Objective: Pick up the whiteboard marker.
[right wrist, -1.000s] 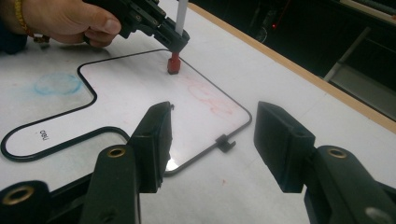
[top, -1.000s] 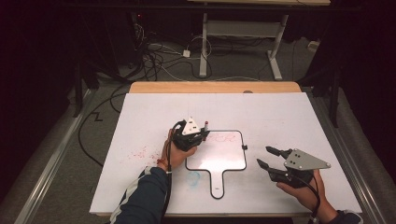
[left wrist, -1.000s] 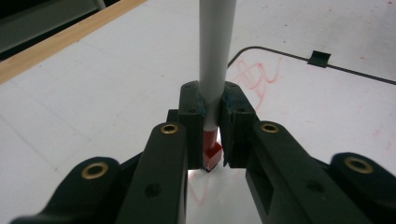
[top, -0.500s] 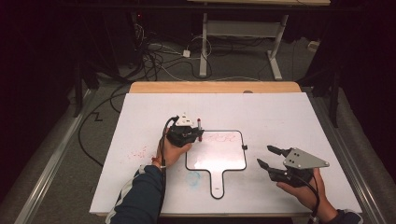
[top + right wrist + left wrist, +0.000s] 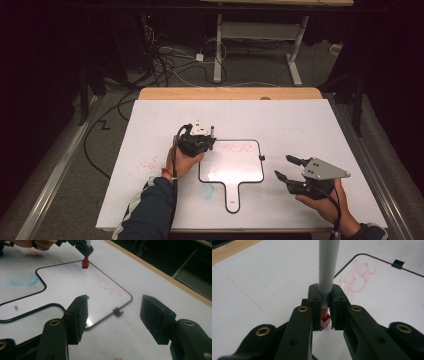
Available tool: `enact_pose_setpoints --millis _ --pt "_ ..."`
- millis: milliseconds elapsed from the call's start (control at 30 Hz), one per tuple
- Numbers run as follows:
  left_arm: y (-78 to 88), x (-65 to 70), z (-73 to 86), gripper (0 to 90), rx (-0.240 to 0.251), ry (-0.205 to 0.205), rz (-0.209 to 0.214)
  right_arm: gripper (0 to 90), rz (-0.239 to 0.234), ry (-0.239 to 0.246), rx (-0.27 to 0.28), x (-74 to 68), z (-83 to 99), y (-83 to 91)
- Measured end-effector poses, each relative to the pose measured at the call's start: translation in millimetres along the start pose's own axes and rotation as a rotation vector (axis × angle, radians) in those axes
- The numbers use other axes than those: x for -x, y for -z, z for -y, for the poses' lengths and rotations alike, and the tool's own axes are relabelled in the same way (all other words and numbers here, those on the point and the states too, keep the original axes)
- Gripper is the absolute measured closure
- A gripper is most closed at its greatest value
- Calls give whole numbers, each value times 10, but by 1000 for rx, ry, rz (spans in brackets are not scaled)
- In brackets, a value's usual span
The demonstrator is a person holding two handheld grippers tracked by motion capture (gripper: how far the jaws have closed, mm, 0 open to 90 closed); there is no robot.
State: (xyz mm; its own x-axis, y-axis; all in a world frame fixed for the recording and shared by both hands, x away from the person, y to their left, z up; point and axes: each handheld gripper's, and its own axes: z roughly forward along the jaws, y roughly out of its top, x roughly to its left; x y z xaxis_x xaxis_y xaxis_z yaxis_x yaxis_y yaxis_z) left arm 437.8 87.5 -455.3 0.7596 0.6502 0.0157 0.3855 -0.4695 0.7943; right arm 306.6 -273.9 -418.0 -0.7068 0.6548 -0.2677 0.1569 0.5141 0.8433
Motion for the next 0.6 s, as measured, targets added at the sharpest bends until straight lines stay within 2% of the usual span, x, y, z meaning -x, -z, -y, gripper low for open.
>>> enact_pose_setpoints --millis 133,300,367,467,533,600 --pt "-6 -19 10 791 8 13 0 354 17 5 -9 -13 28 11" --pt "-100 59 -28 791 37 22 47 290 22 -13 -23 -14 116 74" --pt "-151 106 -58 791 46 9 56 249 25 -27 -19 -2 139 99" --pt "-243 180 -125 791 53 -4 87 238 33 -54 -11 17 169 121" --pt "-314 252 -167 792 63 -14 131 244 38 -45 -14 16 180 124" --pt "-376 351 -221 792 59 -44 140 255 30 -42 -14 10 181 120"
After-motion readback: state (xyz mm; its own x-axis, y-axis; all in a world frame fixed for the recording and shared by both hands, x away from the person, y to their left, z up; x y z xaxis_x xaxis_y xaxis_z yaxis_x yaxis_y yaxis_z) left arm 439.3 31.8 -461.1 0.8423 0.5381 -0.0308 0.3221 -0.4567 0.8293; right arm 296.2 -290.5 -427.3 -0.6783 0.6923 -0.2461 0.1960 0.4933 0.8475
